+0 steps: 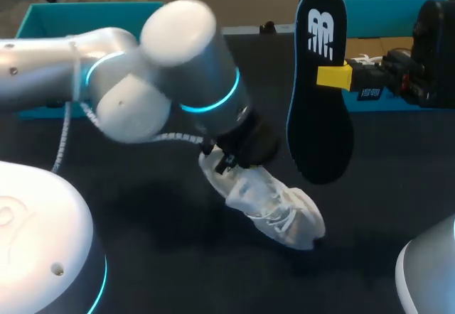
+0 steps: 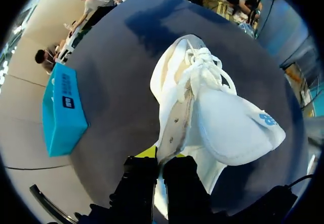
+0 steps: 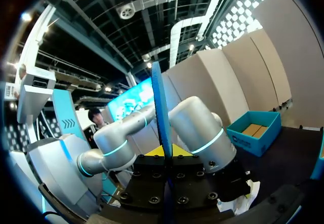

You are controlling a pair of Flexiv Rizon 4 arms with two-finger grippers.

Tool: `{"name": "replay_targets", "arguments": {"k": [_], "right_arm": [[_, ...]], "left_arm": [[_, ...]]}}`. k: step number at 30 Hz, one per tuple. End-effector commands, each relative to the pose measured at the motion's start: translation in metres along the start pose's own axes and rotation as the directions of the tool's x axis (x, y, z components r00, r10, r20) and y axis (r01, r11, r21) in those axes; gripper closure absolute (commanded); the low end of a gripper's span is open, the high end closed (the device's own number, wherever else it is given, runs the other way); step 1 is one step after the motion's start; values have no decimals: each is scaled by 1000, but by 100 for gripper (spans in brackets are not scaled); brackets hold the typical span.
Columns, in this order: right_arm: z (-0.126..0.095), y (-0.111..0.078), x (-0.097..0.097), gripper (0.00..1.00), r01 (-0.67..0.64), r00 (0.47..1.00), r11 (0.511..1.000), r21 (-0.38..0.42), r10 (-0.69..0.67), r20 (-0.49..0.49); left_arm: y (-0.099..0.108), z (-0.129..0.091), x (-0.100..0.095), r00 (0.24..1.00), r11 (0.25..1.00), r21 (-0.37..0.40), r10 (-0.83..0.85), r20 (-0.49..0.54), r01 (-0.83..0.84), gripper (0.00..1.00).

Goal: Take the shoe out of the shoebox, open the shoe tongue, remove and reinsert the insole, then place the shoe into the shoebox

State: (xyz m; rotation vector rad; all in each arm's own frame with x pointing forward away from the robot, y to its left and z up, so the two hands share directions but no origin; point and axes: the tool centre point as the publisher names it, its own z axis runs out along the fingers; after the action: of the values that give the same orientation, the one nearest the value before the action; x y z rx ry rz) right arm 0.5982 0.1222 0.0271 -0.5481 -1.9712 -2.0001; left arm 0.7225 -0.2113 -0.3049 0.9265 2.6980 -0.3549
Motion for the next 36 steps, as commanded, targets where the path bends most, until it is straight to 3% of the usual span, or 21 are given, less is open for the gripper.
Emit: {"name": "replay_targets", "arguments": {"k": [1, 6, 8, 12, 14, 16, 27, 30, 36], "right_arm": [[2, 1, -2, 100, -1, 1000, 1000, 3, 1, -1], [2, 1, -2, 100, -1, 1000, 1000, 3, 1, -1], [2, 1, -2, 100, -1, 1000, 1000, 3, 1, -1], [2, 1, -2, 100, -1, 1000, 1000, 3, 1, -1], [2, 1, -2, 100, -1, 1000, 1000, 3, 1, -1], [2, 1, -2, 100, -1, 1000, 1000, 3, 1, -1], [2, 1, -2, 100, -1, 1000, 1000, 3, 1, -1], [2, 1, -2, 100, -1, 1000, 1000, 3, 1, -1], [2, 1, -2, 100, -1, 1000, 1000, 3, 1, -1]], "left_arm": [[0, -11, 17, 985, 998, -42, 57, 160, -51, 100], [2, -13, 16, 982, 996, -26, 90, 164, -87, 100], [9, -17, 9, 974, 976, 81, 193, 120, -204, 100], [21, -23, -8, 948, 923, 217, 310, 68, -317, 100], [24, -28, -12, 896, 836, 341, 443, 42, -430, 100], [24, -31, -18, 861, 801, 352, 507, 32, -484, 100], [24, -34, -21, 860, 799, 351, 510, 35, -488, 100], [22, -28, -18, 820, 767, 385, 570, -41, -513, 100], [15, -20, -8, 752, 744, 336, 645, -136, -578, 100]]}}
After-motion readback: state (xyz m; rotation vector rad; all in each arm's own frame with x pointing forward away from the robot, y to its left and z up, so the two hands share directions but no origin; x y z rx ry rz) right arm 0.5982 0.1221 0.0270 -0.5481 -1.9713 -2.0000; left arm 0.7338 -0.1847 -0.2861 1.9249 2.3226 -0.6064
